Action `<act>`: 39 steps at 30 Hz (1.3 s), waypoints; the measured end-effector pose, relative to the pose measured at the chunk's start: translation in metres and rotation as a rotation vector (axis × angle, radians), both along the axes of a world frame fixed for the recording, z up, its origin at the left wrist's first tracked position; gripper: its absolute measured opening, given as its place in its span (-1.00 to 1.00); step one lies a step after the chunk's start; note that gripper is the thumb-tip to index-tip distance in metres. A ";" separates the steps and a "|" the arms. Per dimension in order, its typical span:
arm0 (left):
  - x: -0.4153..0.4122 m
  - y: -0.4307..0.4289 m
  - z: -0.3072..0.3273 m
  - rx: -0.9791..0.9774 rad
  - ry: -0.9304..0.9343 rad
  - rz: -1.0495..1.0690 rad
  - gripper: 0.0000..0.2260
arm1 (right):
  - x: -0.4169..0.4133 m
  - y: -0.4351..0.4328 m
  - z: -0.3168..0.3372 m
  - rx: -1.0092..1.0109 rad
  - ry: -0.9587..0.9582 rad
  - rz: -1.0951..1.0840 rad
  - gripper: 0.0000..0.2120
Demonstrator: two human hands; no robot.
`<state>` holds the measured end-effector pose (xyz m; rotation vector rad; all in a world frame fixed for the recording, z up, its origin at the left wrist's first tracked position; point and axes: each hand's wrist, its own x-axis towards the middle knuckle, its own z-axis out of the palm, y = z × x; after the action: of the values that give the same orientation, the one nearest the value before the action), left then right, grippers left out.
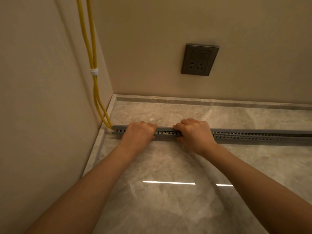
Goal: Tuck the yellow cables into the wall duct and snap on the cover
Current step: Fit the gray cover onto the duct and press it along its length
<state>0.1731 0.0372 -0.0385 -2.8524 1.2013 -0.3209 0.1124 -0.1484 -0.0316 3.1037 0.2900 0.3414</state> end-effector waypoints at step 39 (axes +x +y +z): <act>-0.030 -0.035 -0.008 -0.327 0.152 -0.103 -0.75 | -0.056 -0.036 -0.008 0.090 -0.157 -0.167 -0.68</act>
<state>0.1436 0.0018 -0.0470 -3.1463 1.4499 -0.3386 0.0562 -0.1846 -0.0393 3.1348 0.0131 0.6044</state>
